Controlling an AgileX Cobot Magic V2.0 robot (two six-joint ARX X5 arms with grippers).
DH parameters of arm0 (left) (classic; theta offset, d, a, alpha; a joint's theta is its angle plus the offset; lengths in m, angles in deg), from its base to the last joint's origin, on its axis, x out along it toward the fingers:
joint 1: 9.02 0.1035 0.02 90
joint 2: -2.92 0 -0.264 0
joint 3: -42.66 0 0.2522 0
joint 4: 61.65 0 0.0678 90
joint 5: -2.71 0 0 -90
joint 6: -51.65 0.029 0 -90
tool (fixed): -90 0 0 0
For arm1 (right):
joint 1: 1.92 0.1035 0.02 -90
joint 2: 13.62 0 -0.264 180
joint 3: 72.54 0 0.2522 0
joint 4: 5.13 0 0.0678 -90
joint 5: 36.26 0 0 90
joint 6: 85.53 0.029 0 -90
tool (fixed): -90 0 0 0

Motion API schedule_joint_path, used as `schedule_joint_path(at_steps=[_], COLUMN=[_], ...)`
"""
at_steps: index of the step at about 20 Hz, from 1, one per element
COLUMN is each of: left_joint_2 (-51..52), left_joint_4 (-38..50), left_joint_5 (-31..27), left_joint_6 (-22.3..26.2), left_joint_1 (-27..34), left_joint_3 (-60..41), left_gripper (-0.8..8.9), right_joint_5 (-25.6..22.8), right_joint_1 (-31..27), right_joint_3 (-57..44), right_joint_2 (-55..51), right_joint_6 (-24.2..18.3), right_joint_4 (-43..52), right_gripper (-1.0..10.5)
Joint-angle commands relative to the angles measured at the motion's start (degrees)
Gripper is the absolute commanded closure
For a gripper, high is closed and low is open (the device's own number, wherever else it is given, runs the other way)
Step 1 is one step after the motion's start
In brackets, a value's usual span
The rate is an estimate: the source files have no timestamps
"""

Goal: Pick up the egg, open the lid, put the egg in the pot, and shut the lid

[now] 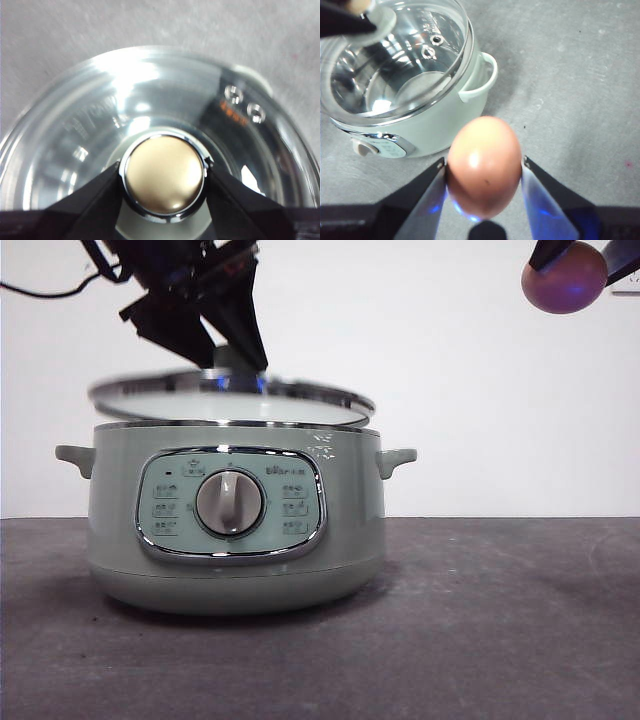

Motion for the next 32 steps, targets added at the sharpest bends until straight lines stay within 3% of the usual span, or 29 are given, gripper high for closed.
schedule_joint_path(at_steps=[1, 6, 11, 22, 32], left_joint_2=[2.27, 11.37, 22.97, 39.78, 41.92], left_joint_4=[0.96, -3.58, -11.43, -25.18, -27.85], left_joint_5=[0.22, -4.39, -5.31, -10.36, -10.34], left_joint_6=[-1.77, -1.84, -1.66, -3.41, -4.28], left_joint_1=[0.09, 0.37, 1.51, 1.68, 1.68], left_joint_3=[2.93, 3.34, 3.34, 3.34, 3.34], left_gripper=[8.21, 8.21, 8.21, 8.21, 8.22], right_joint_5=[0.11, 6.23, 6.16, 5.92, 2.29], right_joint_1=[0.09, 0.28, 3.3, 10.82, 14.45], right_joint_3=[-0.17, -0.11, 4.57, 34.14, 36.28], right_joint_2=[0.79, 5.55, 15.15, 51.12, 64.41], right_joint_6=[-0.26, -0.24, -0.98, -8.11, -14.93], right_joint_4=[1.31, 7.65, 13.22, 13.22, 13.55], right_gripper=[9.6, 9.6, 9.6, 9.6, 9.6])
